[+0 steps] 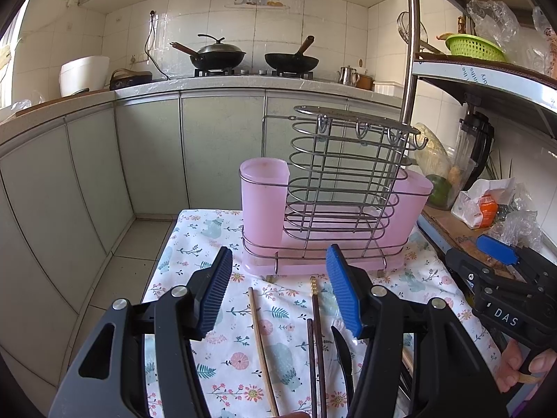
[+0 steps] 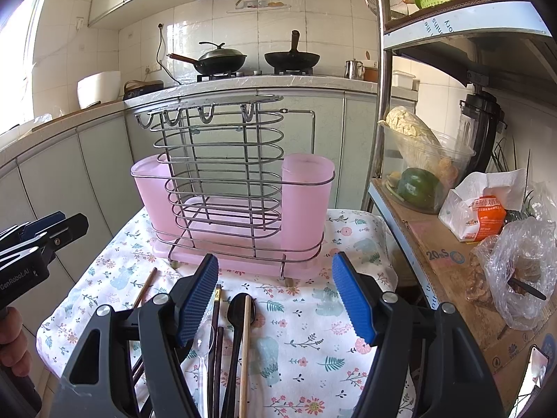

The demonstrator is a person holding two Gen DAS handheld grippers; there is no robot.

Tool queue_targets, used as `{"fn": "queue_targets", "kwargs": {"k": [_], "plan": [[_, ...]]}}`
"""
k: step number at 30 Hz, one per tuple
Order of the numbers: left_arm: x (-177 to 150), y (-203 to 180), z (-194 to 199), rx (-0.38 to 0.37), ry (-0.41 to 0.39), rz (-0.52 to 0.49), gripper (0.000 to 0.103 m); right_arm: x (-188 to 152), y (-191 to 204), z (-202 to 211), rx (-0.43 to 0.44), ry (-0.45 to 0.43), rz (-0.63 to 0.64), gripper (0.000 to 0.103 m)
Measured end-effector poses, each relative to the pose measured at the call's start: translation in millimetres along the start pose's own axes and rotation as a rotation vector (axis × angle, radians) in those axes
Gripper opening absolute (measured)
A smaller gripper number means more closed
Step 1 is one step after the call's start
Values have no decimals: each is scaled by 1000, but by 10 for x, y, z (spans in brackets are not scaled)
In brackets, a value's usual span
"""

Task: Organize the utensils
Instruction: 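Lower the left tool onto a wooden chopstick and close it while the right tool grasps another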

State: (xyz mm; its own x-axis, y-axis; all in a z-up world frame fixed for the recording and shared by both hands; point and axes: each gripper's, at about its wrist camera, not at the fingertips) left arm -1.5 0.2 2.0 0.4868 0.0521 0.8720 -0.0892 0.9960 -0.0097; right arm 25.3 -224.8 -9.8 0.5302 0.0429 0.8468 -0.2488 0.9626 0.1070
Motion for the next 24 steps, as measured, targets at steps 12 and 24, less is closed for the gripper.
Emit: {"fn": "queue_targets", "kwargs": {"k": [12, 24], "plan": [[-53, 56, -153, -3, 49, 10, 57, -41, -92, -129, 13, 50, -33, 67], [-70, 283, -445, -1, 181, 20, 57, -68, -214, -325, 41, 144, -51, 67]]}}
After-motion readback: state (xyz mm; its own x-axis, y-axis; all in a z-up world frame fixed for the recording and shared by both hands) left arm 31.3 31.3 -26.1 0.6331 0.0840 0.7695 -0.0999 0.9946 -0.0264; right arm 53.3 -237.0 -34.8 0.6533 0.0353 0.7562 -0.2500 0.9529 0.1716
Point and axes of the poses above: each gripper's, at about its wrist camera, not at the fingertips, and z roughly against the way its jaws point, y to its left, x to its top, and after that the axes turned 5 degrees about x, right-handed
